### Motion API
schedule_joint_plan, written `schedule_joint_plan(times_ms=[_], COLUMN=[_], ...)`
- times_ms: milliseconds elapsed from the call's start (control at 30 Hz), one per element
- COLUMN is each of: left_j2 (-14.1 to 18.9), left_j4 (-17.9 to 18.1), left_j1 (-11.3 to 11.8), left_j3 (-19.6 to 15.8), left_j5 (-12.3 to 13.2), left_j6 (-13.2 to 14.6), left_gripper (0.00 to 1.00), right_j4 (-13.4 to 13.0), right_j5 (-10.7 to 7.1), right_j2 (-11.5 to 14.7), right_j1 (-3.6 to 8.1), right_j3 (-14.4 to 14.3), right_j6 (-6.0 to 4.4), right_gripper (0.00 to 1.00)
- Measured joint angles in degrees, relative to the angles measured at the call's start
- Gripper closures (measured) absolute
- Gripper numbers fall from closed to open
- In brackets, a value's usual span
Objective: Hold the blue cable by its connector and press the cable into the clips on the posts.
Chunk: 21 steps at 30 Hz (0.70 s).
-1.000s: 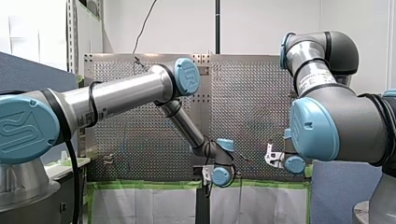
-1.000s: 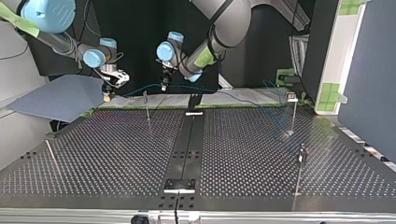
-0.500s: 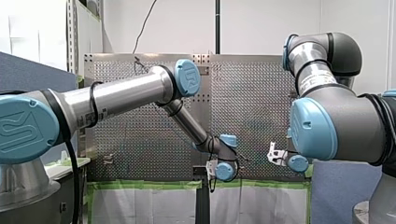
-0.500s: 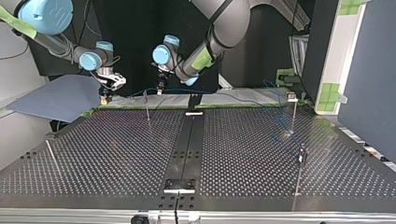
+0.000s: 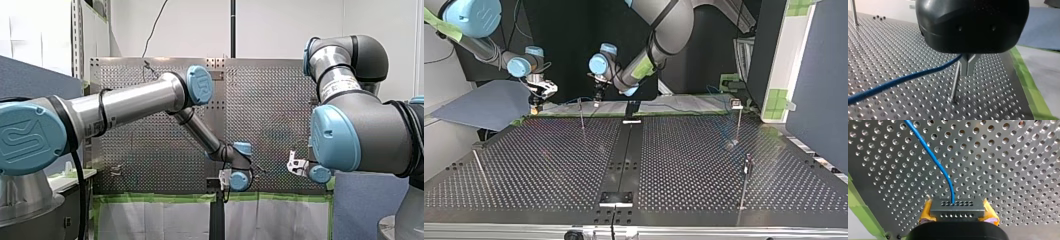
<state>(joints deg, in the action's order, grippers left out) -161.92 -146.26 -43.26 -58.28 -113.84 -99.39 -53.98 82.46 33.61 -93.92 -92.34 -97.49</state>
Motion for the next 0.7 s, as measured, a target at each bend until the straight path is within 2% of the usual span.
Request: schedule_joint_plan(times_ms=[267,700], left_j2=[-1.70,-1.78], left_j4=[-2.16,-3.36], left_j1=[0.64,2.25], left_j3=[3.82,6.40], left_j5=[0.24,0.50], left_j6=[-0.07,-0.03], left_gripper=[1.00,1.00], right_j4=[0.18,0.49], right_j5=[-0.06,-0.10], right_j2=[-0.11,-0.97], right_j1=[-0.01,0.00], right_j3=[0.41,2.65], right_j6=[0.00,-0.11], right_gripper=[1.00,1.00])
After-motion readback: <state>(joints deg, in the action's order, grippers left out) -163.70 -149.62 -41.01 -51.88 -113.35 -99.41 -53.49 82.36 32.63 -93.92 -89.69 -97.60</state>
